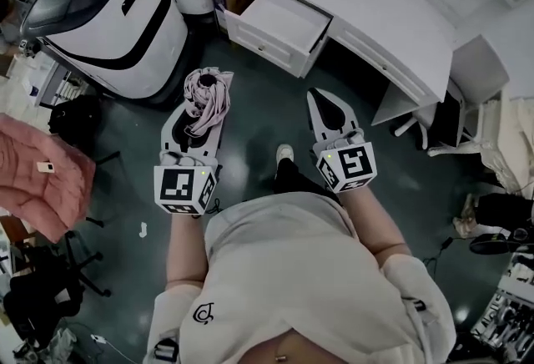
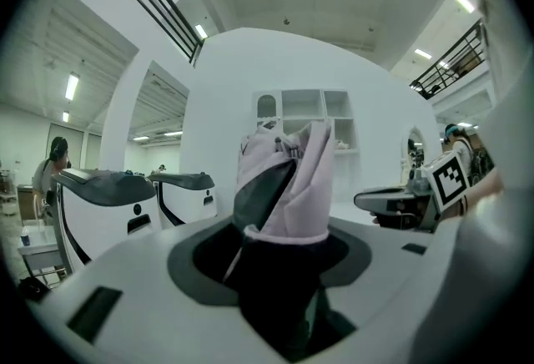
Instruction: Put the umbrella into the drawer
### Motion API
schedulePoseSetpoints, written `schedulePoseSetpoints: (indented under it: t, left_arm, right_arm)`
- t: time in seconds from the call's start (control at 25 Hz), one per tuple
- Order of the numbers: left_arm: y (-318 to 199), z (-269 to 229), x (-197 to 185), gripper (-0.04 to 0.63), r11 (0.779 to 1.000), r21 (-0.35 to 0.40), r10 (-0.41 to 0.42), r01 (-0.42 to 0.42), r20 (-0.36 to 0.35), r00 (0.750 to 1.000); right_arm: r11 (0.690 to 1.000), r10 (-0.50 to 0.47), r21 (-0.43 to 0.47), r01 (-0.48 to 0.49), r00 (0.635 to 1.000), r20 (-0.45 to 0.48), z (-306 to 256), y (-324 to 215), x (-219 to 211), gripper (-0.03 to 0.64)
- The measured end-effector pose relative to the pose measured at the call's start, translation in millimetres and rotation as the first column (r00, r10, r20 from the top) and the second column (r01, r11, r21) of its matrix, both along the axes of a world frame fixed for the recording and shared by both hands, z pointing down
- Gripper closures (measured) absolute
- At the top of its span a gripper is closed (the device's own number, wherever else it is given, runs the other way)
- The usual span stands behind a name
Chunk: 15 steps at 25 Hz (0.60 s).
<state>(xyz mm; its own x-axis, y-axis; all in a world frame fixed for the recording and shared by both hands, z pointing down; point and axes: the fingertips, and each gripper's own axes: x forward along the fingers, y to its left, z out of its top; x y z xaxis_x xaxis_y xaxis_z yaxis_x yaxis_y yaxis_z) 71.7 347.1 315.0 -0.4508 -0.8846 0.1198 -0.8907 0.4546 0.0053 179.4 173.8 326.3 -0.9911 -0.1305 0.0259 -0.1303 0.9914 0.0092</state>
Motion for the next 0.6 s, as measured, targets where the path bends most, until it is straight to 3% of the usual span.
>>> schedulePoseSetpoints:
  t: [0.36, 0.6]
  left_arm:
    - [-123.2, -9.7, -87.7, 0.37, 0.999, 0.006, -0.046, 0.046, 0.023, 0.999]
    - [-192.5, 9.3, -123.6, 0.37, 0.997, -0.074, 0.009, -0.008, 0.012, 1.0]
  right_arm:
    - [0.998, -0.06, -0.002, 0.06, 0.998, -0.007, -2.9, -122.8, -97.0, 0.611]
    - [0.999, -0.023, -0.031, 0.022, 0.999, -0.043, 15.8, -184.6, -131.5, 0.611]
